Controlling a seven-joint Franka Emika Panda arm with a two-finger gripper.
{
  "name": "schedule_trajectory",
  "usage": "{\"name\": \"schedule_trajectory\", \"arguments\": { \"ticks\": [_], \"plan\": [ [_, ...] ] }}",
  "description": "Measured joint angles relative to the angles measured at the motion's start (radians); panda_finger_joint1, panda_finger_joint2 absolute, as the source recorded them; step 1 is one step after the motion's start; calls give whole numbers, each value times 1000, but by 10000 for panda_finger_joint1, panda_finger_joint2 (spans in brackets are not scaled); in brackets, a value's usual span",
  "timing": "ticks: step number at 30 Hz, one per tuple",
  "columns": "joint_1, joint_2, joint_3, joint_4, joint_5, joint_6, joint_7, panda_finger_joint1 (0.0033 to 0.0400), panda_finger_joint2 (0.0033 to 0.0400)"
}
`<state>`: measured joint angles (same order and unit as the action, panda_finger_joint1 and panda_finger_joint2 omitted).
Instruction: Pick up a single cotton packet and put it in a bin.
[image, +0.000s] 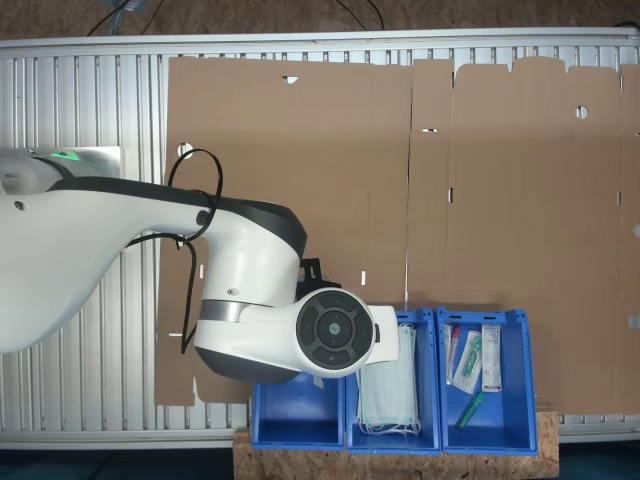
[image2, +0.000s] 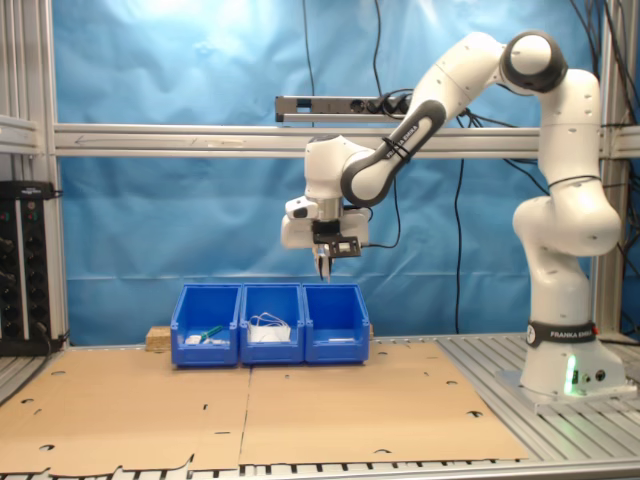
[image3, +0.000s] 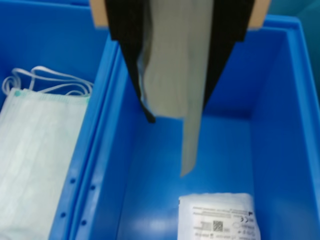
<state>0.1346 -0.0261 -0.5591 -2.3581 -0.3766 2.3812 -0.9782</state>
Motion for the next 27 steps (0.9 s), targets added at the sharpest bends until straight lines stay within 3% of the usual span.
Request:
{"name": "schedule_trajectory", "arguments": {
  "ticks": [13,27],
  "plan": [
    [-1,-13,-50,0,-17,-7,0,54,54],
    [-1,-14,-66,0,-19,-7,0,54,54]
  ]
}}
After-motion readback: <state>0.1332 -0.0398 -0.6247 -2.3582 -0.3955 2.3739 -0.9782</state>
